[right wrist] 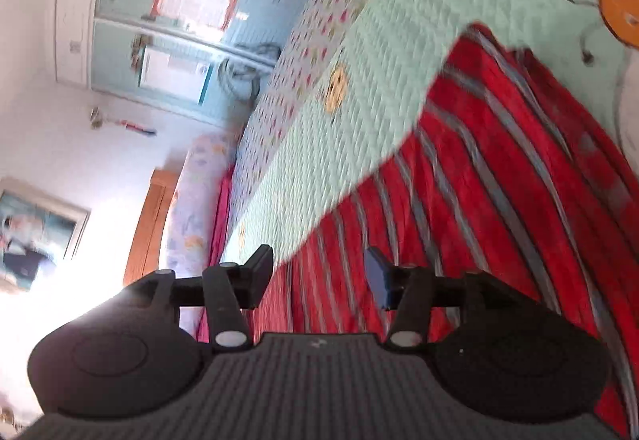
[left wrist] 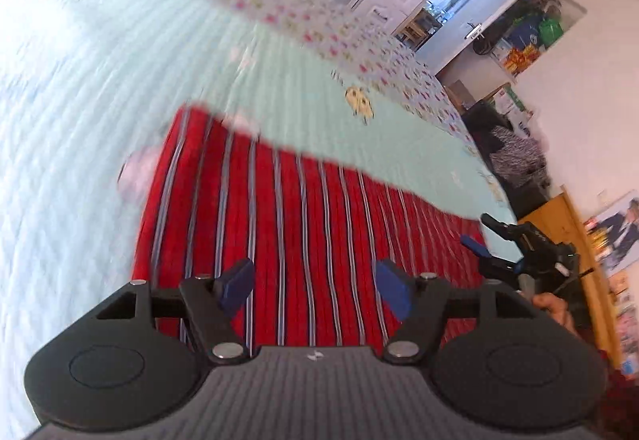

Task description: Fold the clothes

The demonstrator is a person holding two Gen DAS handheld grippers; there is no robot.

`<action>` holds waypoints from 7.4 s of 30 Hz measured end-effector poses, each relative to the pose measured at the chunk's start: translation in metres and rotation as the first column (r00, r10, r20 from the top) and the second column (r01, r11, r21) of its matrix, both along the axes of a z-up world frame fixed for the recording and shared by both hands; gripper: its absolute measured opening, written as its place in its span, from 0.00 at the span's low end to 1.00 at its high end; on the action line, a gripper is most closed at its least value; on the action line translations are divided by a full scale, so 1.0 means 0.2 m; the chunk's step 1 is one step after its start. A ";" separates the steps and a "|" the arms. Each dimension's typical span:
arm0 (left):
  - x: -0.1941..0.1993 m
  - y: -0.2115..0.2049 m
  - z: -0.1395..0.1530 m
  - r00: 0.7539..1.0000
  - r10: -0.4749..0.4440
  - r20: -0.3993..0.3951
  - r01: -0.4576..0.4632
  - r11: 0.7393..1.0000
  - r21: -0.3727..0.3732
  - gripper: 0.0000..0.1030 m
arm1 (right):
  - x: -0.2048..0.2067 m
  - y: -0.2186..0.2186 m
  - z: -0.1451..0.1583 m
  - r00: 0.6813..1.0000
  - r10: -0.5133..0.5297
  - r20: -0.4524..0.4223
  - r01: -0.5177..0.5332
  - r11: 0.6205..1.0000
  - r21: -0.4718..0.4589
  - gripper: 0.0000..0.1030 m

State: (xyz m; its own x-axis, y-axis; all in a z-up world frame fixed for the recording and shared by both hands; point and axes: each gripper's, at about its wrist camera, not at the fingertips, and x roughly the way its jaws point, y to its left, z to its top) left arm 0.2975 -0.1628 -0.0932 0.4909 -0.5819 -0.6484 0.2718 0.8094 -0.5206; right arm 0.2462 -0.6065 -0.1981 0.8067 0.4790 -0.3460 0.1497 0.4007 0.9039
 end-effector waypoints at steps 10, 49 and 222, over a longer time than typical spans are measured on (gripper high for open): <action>0.43 -0.11 -0.32 0.984 0.171 -0.059 -0.159 0.972 0.172 0.67 | 0.05 -0.33 -0.40 0.953 -0.281 -0.115 0.298 0.938 0.175 0.03; 0.51 -0.33 -0.33 0.998 0.036 0.056 -0.052 0.947 0.316 0.71 | -0.09 0.09 0.04 0.996 -0.003 0.085 0.006 0.999 -0.043 0.58; 0.48 -1.13 0.28 0.991 -0.132 -0.004 0.131 0.978 0.161 0.08 | -0.79 0.93 0.71 0.955 0.021 0.296 0.100 0.916 -0.388 0.04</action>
State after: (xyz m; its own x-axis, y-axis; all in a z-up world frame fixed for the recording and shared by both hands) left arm 0.3929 -0.3892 -0.0374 0.4220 -0.5304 -0.7353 0.3842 0.8392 -0.3848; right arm 0.0877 -0.4209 -0.0552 0.9149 0.3180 -0.2488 -0.0700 0.7318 0.6780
